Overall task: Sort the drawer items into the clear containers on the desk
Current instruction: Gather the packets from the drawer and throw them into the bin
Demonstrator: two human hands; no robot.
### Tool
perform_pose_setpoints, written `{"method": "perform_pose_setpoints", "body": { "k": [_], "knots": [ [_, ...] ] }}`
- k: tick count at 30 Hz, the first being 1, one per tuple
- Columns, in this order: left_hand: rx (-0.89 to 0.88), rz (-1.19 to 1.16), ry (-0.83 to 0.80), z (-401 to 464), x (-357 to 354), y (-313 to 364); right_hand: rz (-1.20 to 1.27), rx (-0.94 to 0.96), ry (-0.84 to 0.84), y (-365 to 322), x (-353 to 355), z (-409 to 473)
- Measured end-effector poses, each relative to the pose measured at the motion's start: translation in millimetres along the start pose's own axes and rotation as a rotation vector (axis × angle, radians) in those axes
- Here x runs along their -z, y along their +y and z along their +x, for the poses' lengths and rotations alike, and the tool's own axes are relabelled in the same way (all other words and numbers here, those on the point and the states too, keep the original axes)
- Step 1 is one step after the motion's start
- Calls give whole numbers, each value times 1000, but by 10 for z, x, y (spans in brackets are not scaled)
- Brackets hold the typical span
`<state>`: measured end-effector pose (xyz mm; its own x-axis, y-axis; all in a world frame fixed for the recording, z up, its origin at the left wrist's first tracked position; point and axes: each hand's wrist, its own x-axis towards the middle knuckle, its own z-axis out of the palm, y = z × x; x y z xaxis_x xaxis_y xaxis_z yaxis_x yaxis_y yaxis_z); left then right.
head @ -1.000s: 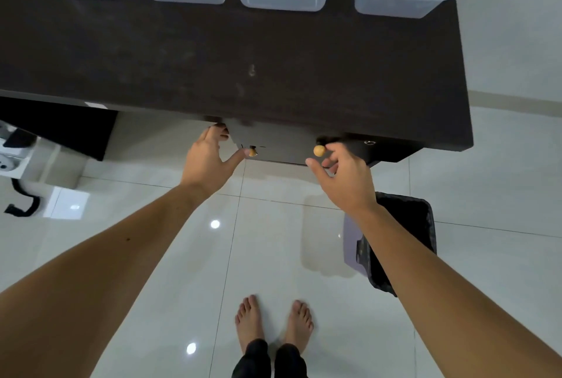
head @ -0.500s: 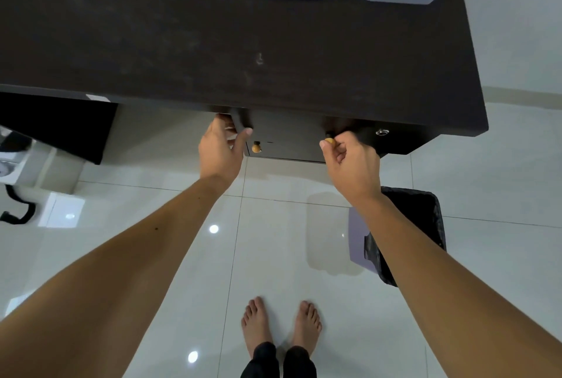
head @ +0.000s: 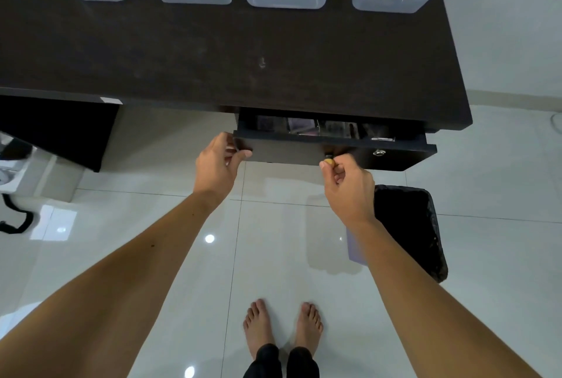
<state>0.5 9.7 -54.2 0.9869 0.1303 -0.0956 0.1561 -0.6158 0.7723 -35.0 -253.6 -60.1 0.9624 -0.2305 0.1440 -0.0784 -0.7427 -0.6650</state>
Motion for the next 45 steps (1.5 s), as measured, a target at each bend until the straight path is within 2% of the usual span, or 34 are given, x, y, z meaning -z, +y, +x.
{"method": "perform_pose_setpoints", "body": {
  "k": [13, 26, 38, 45],
  "knots": [
    [1, -22, -21, -920, 46, -173, 27, -31, -40, 55, 299, -884],
    [19, -23, 53, -1566, -39, -243, 44, -28, -82, 138, 482, -1424],
    [89, -81, 77, -1695, -84, -256, 55, -44, -90, 226, 477, -1499],
    [71, -5, 33, -1673, -9, -290, 60, -6, -93, 209, 465, -1526]
  ]
}}
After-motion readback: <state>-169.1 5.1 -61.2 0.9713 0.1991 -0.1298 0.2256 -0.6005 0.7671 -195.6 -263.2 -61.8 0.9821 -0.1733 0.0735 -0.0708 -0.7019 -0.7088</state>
